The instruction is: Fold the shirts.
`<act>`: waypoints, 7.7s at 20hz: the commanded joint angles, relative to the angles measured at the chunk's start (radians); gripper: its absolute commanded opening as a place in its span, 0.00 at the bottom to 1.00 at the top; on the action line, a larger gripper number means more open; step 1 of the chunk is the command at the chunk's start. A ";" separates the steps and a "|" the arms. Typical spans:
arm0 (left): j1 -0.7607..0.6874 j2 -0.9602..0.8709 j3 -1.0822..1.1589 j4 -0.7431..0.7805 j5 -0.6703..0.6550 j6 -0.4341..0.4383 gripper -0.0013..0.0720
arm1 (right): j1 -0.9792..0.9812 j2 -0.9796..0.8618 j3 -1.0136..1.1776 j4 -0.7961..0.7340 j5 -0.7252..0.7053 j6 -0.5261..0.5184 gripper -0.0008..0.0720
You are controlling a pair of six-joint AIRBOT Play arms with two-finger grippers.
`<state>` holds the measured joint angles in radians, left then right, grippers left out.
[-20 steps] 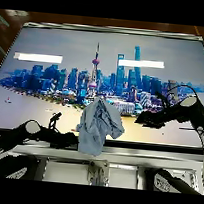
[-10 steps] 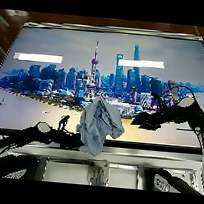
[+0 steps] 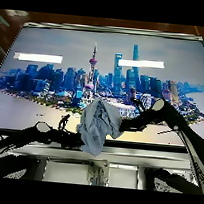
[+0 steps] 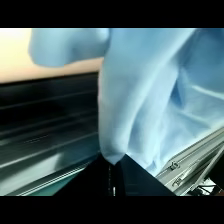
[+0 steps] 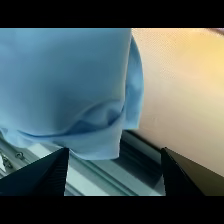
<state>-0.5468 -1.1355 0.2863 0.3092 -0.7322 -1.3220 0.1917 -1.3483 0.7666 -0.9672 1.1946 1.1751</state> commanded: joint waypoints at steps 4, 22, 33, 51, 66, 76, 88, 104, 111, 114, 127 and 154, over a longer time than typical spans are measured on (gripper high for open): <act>0.089 0.094 0.016 0.009 0.026 0.005 0.07 | 0.067 -0.037 -0.001 0.143 -0.197 0.009 0.10; 0.597 0.564 1.311 0.487 -0.076 0.037 0.06 | 0.065 0.645 0.914 -0.579 -0.180 0.111 0.10; 0.597 0.574 1.144 1.256 -0.782 -0.103 0.06 | 0.065 0.605 0.869 -0.817 0.439 0.157 0.10; 0.596 0.079 0.785 0.943 -0.403 -0.235 0.07 | 0.065 0.013 0.219 -0.584 -0.676 0.622 0.10; 0.596 0.123 0.785 0.943 -0.575 -0.129 0.07 | -0.415 0.162 0.073 -0.011 0.137 0.175 0.97; 0.596 0.127 0.785 0.943 -0.578 -0.120 0.07 | -0.197 0.047 -0.200 0.232 -0.200 0.197 0.96; 0.597 0.129 0.786 0.943 -0.540 -0.099 0.07 | -0.114 -0.024 -0.178 0.517 -0.264 -0.034 0.10; 0.609 0.336 1.786 0.974 -0.525 -0.079 0.07 | -0.302 0.597 0.979 0.278 -0.726 -0.067 0.09; 0.609 0.351 1.629 0.973 -1.056 -0.131 0.07 | -0.302 0.435 1.010 0.256 -0.756 0.150 0.09; 0.609 0.354 1.471 0.948 -1.109 -0.150 0.07 | -0.301 0.267 1.010 0.307 -0.604 0.213 0.09; 0.608 0.320 0.620 0.572 -0.357 -0.148 0.07 | -0.068 -0.442 1.010 0.158 -0.211 0.369 0.10; 0.607 0.264 0.589 0.562 -0.376 -0.047 0.07 | -0.108 0.145 -0.287 0.316 -0.336 0.299 0.88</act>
<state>0.0605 -0.8711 0.8757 0.8707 -1.1065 -1.3705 0.0128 -1.2125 0.5468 -0.7647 1.0306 1.4815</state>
